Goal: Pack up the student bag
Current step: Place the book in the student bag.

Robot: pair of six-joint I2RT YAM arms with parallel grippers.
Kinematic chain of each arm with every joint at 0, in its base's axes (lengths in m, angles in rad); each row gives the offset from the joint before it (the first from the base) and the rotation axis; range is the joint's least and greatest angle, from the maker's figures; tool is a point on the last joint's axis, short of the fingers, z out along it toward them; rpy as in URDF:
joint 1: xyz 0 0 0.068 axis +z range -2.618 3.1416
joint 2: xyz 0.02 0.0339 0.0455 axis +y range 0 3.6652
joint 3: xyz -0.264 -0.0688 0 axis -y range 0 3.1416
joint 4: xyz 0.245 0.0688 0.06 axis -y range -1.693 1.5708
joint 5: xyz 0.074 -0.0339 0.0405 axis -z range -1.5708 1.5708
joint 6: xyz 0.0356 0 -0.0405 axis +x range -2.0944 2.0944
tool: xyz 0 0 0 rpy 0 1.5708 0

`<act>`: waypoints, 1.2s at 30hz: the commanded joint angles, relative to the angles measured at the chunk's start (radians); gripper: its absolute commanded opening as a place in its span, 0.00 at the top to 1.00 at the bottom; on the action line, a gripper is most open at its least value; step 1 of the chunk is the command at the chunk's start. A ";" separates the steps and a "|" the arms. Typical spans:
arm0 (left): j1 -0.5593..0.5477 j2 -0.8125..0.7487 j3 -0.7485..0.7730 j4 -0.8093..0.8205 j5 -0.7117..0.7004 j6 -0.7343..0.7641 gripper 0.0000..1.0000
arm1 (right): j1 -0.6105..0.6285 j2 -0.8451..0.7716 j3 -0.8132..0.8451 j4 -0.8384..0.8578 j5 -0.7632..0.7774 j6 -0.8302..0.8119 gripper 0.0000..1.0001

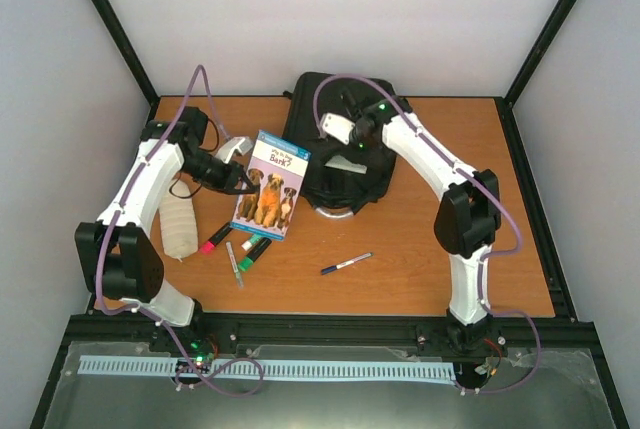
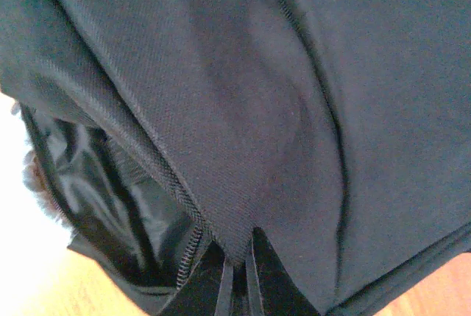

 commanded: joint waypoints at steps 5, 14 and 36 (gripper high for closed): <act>0.006 -0.036 0.005 -0.188 0.200 0.194 0.99 | -0.017 0.104 0.333 -0.094 -0.090 0.122 0.97; 0.005 0.027 -0.062 -0.099 0.345 0.186 0.99 | -0.017 0.060 0.434 -0.090 -0.094 0.143 0.97; -0.099 0.358 0.002 0.017 0.540 0.089 0.99 | -0.017 0.017 0.449 -0.077 -0.106 0.148 0.97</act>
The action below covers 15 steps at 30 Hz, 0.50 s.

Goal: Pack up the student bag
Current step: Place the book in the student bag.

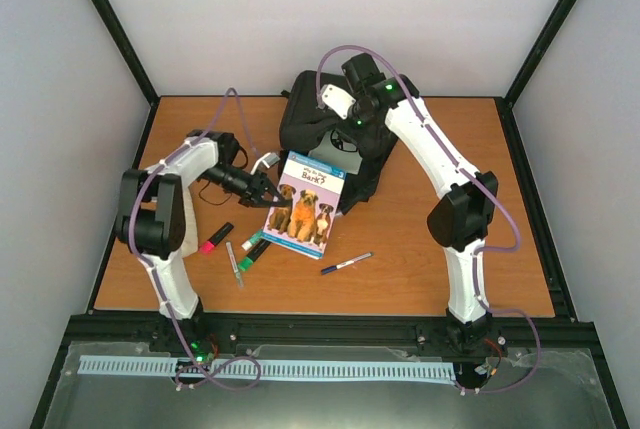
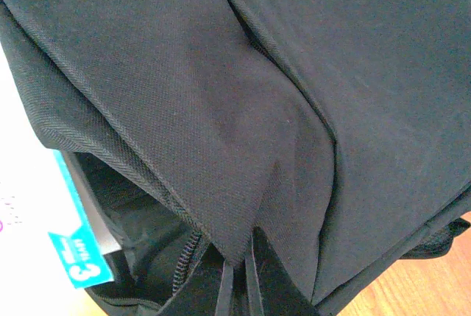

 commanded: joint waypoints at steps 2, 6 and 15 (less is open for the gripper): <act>-0.035 0.103 0.102 0.024 0.118 -0.029 0.99 | 0.002 -0.083 0.049 0.066 -0.044 0.011 0.97; -0.052 0.198 0.161 -0.019 0.158 -0.006 0.99 | 0.004 -0.088 0.036 0.058 -0.054 0.010 0.97; -0.057 0.381 0.299 -0.122 0.243 0.071 0.98 | 0.005 -0.112 0.000 0.047 -0.072 0.002 0.97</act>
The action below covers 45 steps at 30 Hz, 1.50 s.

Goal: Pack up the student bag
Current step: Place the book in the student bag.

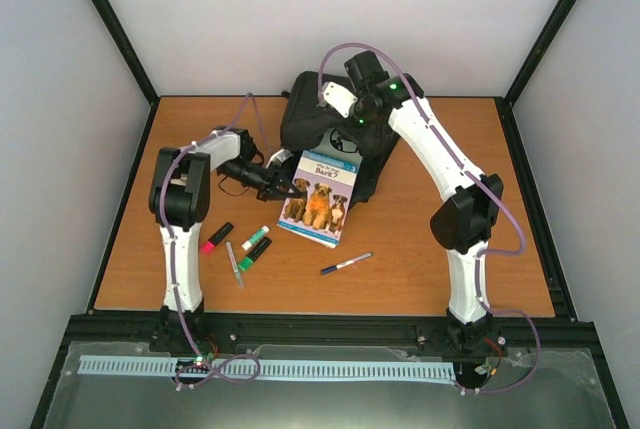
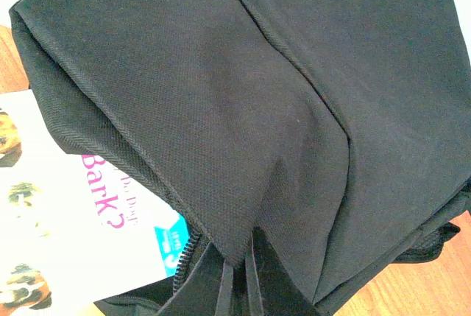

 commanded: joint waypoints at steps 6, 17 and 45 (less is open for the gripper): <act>-0.008 0.170 0.185 -0.017 0.030 -0.012 0.93 | 0.017 -0.093 -0.025 0.025 -0.094 -0.015 0.97; -0.008 0.192 0.190 0.153 -0.255 -0.262 0.75 | 0.027 -0.136 -0.193 0.001 -0.101 -0.066 0.97; 0.016 -0.252 -0.268 0.372 -0.429 -0.373 0.34 | 0.022 -0.115 -0.203 0.017 -0.081 -0.042 0.97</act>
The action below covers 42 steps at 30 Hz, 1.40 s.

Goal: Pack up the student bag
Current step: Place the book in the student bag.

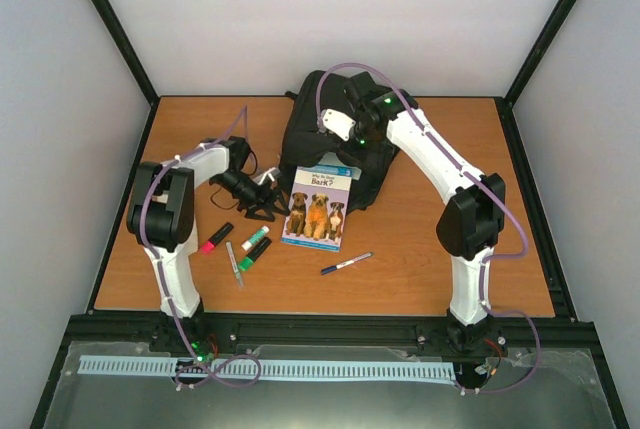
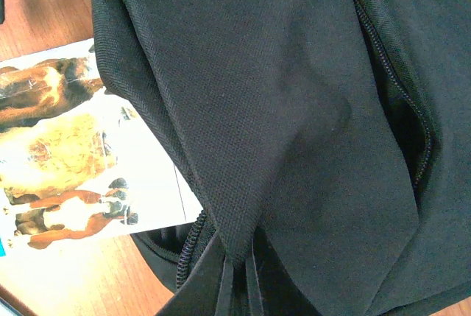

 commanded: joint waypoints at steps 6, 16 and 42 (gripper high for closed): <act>0.009 0.003 -0.050 0.124 0.161 0.008 0.46 | 0.006 -0.034 0.039 0.003 -0.024 0.013 0.97; 0.008 0.055 -0.035 0.121 0.145 0.008 0.48 | 0.006 -0.034 0.039 0.002 -0.010 0.013 0.97; -0.013 0.181 0.055 0.043 0.332 0.075 0.94 | 0.000 -0.014 0.070 0.003 -0.018 0.019 0.97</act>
